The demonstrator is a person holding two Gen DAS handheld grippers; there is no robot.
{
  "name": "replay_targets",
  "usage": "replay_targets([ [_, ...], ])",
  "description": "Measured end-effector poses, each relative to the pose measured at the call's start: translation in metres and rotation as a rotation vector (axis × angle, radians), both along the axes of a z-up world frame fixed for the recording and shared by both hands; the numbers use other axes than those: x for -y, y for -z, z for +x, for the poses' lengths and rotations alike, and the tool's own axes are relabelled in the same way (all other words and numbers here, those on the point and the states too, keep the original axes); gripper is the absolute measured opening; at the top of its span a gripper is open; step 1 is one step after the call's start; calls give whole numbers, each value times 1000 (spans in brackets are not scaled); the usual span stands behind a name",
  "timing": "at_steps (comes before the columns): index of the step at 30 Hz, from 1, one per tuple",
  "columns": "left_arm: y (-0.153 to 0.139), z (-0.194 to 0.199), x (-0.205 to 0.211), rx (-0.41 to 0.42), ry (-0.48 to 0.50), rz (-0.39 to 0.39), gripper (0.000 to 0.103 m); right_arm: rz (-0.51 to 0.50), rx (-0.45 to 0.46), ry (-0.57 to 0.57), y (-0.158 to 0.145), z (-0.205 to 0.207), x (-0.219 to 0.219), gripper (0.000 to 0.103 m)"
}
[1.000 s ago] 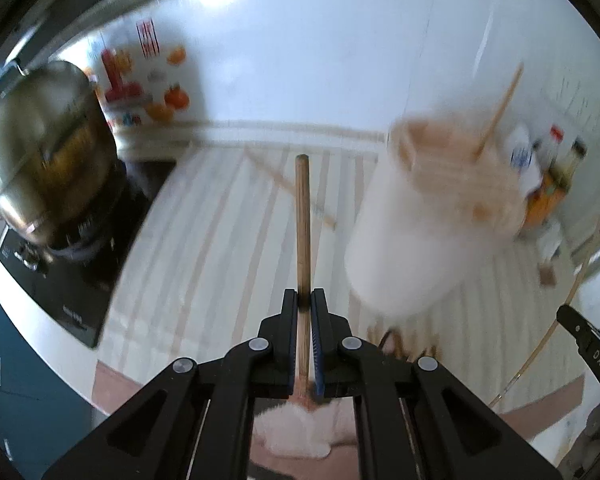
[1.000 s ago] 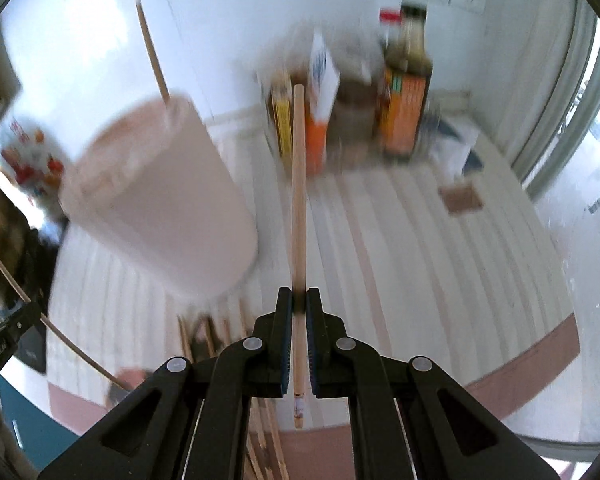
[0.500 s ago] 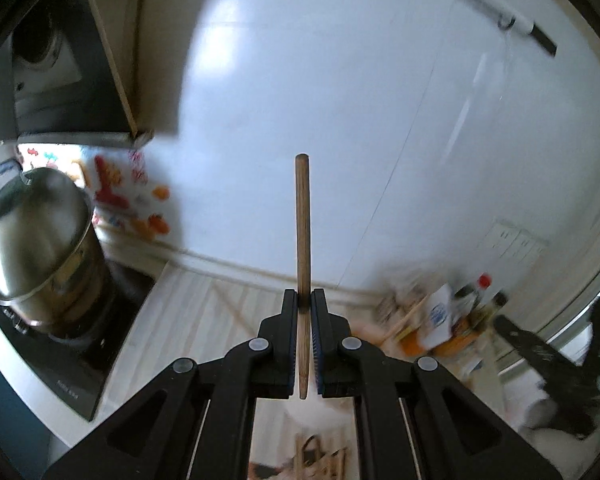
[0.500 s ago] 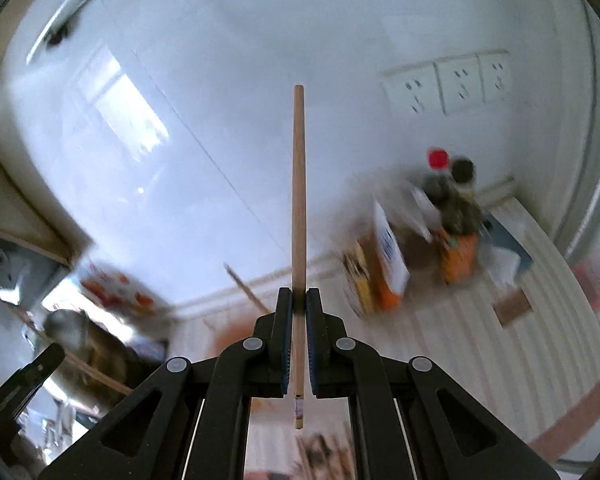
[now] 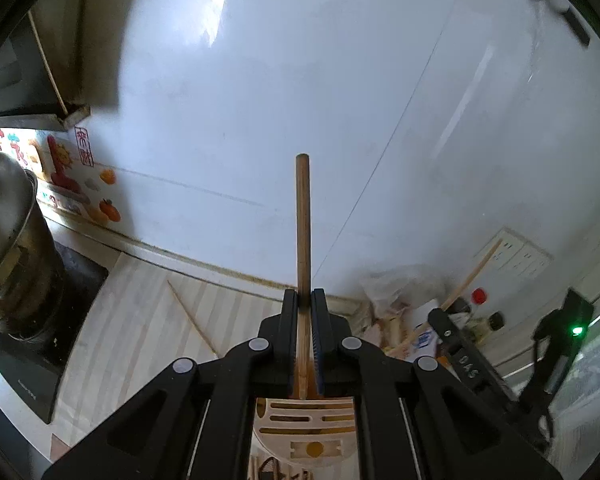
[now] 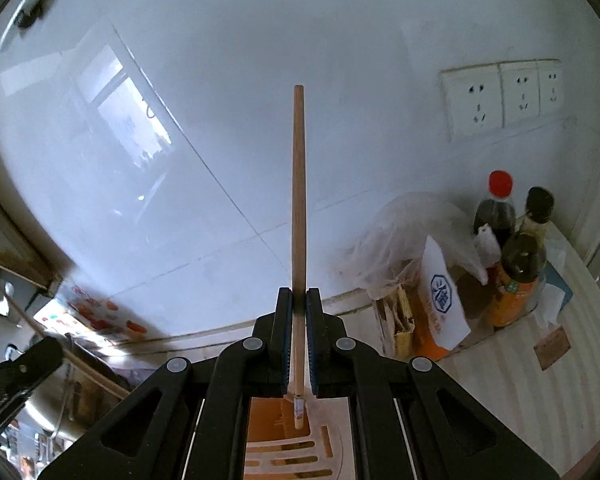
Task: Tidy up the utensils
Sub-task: 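Drop both chopsticks into the holder by opening both tools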
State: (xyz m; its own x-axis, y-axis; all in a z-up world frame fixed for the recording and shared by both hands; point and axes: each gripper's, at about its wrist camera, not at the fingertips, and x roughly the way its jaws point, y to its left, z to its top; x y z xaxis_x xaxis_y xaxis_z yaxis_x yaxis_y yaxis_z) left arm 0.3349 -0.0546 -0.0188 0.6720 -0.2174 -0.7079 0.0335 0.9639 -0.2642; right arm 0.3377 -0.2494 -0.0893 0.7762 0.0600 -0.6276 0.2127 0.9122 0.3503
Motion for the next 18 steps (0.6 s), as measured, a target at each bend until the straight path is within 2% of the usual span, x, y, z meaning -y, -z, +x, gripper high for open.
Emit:
replay_targets([
  [8,31,13,10,-61,25,62,4,-28,-27,-32,22,5,-6,7],
  [14,29,8,10,-112,67,64,10,-20,-113,-123,32,5,-12,8],
  [15,25,4,8,-105,66,76,13,-17,-122,-128,32,2,-11,8],
  [16,22,1,6,-99,57,85,23,-14,-124,-127,31,-1,-10,13],
  [17,18,-3,3,-91,48,92,31,-7,-125,-121,30,-5,-8,24],
  [18,14,-7,-2,-83,40,96,51,3,-120,-113,27,-11,-4,30],
])
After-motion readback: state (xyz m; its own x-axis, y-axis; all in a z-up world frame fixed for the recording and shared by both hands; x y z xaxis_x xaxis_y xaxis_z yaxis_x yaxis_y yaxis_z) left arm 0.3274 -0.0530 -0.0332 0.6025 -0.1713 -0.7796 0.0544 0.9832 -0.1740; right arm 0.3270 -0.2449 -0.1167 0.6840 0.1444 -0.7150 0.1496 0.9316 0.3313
